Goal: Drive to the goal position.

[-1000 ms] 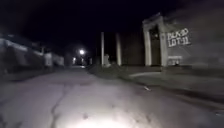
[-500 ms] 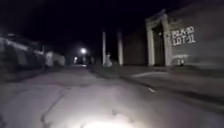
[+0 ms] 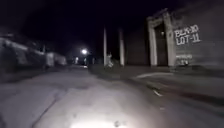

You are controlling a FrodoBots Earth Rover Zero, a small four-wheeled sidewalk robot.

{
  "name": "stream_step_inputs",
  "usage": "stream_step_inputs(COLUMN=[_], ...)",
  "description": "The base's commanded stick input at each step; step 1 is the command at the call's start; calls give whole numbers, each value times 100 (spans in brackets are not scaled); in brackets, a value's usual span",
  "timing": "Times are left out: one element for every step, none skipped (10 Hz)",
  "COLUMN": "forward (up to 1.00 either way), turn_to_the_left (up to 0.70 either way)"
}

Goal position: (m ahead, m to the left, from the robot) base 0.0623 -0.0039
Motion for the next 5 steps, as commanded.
stream_step_inputs(forward=[50,50,50,50,50], turn_to_the_left=[0,0,0,0,0])
